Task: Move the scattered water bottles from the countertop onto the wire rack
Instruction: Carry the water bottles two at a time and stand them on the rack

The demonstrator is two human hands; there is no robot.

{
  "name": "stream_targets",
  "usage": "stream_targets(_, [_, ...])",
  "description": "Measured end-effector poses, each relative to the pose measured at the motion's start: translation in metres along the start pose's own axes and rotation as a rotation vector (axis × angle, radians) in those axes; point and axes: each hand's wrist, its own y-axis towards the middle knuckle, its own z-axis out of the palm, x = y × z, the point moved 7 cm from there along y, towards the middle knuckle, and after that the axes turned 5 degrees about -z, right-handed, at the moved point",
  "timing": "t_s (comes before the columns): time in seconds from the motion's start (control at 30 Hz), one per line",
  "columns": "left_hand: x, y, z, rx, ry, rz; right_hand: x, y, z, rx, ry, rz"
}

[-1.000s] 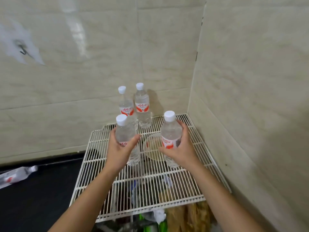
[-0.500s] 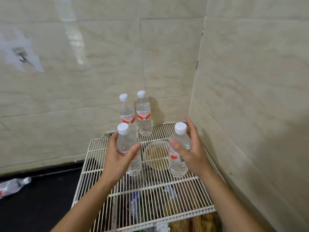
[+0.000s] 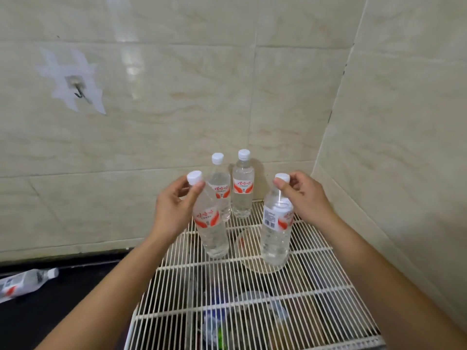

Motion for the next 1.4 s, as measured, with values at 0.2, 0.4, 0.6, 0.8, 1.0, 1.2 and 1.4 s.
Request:
stream_targets(0.2, [0.012,0.064,-0.022,0.001,0.033,-0.057,0.000,0.061,0.012,-0.001,-0.262,-0.017])
stream_targets(0.4, [0.033,0.095,-0.017,0.015,0.035,-0.104,-0.006,0.102,0.022,-0.014,-0.275,0.038])
stream_targets(0.6, [0.031,0.108,0.001,0.057,0.010,-0.108,0.002,0.110,0.032,-0.050,-0.253,0.028])
stream_targets(0.8, [0.025,0.120,0.005,0.147,0.113,-0.093,0.005,0.118,0.030,0.092,-0.358,-0.064])
stream_targets(1.0, [0.010,0.135,0.000,0.166,0.444,0.006,0.019,0.125,0.044,0.391,-0.501,-0.271])
stream_targets(1.2, [0.006,0.130,-0.003,0.145,0.461,0.008,0.010,0.133,0.029,0.383,-0.483,-0.234])
stream_targets(1.4, [0.008,0.114,0.006,0.097,0.432,0.004,0.012,0.119,0.049,0.348,-0.441,-0.275])
